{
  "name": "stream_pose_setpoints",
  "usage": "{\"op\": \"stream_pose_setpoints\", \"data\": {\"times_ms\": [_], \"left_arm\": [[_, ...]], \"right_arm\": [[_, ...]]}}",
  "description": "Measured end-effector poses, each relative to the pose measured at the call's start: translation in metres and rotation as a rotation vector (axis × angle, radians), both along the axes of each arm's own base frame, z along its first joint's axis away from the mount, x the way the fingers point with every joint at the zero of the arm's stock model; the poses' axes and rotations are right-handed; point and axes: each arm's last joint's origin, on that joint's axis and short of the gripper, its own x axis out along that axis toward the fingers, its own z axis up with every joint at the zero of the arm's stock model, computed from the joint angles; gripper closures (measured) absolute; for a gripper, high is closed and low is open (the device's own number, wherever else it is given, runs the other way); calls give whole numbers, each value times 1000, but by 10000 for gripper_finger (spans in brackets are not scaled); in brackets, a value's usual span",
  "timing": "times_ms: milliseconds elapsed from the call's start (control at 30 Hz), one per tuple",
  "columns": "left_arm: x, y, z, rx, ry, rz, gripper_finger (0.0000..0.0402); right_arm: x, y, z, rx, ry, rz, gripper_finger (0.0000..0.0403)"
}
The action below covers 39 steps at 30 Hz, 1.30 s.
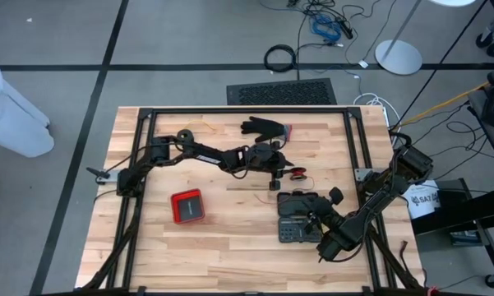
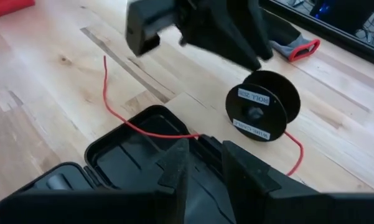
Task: Coil cords
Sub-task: Coil the red wire onto the spool
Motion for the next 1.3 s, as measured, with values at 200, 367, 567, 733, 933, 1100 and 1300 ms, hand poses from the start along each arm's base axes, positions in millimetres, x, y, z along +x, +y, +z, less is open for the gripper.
{"op": "stream_pose_setpoints", "data": {"times_ms": [200, 367, 567, 733, 933, 1100, 1300], "left_arm": [[11, 1, -6, -3, 27, 2, 295], [11, 2, -11, -5, 46, 4, 303], [11, 7, -11, -19, 46, -19, 366], [10, 7, -12, -16, 50, -62, 396], [10, 7, -13, 20, 67, -52, 395], [9, 7, -13, 19, 81, -47, 360], [9, 4, -14, 13, 93, -60, 306]], "right_arm": [[2, 0, 0, -1, 3, 11, 321], [2, 1, 0, -2, 2, 12, 321], [2, 0, 0, -7, -2, 14, 321], [2, 0, 0, -7, -3, 14, 321], [1, 0, 0, -3, 7, 4, 321], [-6, -6, 0, 29, 53, -81, 321], [-14, -17, 0, 11, 63, -184, 321]]}}
